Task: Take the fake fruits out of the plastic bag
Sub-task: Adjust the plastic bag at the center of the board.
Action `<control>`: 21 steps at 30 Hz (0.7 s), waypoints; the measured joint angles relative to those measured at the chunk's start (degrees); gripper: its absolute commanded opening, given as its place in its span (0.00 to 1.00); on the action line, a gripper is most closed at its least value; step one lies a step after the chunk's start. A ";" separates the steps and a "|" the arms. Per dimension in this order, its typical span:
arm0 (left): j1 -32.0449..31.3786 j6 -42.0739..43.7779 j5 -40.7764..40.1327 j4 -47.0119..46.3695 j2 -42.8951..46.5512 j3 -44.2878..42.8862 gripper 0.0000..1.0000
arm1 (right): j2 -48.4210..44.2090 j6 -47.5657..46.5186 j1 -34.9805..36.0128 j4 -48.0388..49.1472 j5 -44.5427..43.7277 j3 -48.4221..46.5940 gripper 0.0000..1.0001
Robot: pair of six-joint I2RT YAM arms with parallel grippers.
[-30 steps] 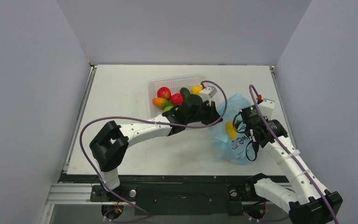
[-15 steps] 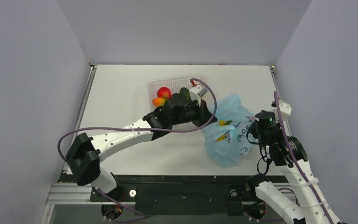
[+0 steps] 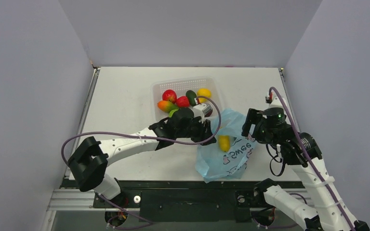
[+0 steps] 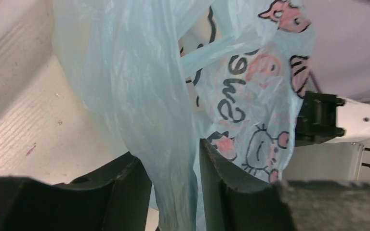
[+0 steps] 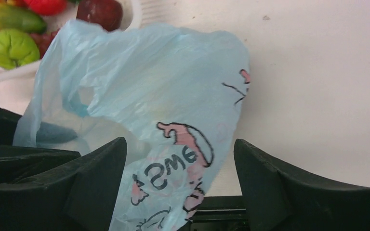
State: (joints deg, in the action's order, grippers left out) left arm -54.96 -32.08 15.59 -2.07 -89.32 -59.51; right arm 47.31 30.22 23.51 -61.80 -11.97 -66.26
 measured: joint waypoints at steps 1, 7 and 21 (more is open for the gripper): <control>0.00 0.28 -0.11 0.76 0.79 -0.42 0.41 | 0.48 -0.28 1.49 -0.09 0.11 -0.31 0.78; 0.00 2.97 -1.68 7.39 8.35 -5.07 0.47 | 6.67 0.59 12.00 -2.93 -3.06 -0.20 0.78; -5.49 2.89 -4.96 9.60 16.04 -9.84 0.96 | 6.03 16.85 14.82 -7.91 -15.13 8.37 0.78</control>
State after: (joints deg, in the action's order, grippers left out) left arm -60.45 -29.19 10.63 7.53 -73.28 -69.34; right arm 53.34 47.07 38.33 -69.71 -27.09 -57.89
